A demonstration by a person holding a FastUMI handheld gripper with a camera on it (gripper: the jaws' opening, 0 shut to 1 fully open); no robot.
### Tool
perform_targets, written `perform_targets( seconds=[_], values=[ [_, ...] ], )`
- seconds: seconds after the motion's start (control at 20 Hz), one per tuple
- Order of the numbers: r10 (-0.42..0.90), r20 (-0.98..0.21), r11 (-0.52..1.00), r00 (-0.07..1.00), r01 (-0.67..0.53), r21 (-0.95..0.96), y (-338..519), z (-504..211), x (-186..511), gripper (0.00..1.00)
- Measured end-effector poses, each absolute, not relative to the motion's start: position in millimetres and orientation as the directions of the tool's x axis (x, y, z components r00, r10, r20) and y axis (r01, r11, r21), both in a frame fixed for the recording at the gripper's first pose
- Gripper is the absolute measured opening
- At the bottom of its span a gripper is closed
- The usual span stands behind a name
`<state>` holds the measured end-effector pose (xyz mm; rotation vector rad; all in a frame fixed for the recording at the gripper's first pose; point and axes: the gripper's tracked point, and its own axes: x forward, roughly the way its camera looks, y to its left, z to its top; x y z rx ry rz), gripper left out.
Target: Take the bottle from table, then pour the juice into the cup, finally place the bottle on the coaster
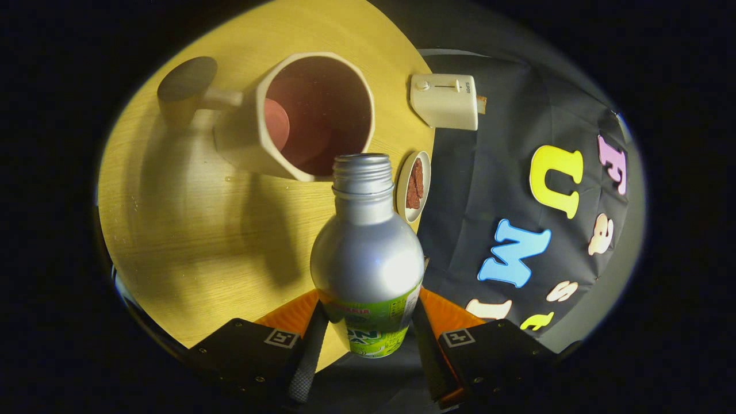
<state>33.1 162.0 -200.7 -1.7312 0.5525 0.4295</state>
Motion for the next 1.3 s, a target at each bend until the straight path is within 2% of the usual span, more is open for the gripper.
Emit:
perform_targets(
  seconds=[0.7, 1.3],
  values=[
    [-0.177, -0.550, -0.323, 0.816, -0.576, -0.751, 161.9, -189.8, 38.1, 0.75],
    [-0.190, -0.539, -0.385, 0.821, -0.567, -0.728, 161.6, -182.5, 40.9, 0.75]
  ],
)
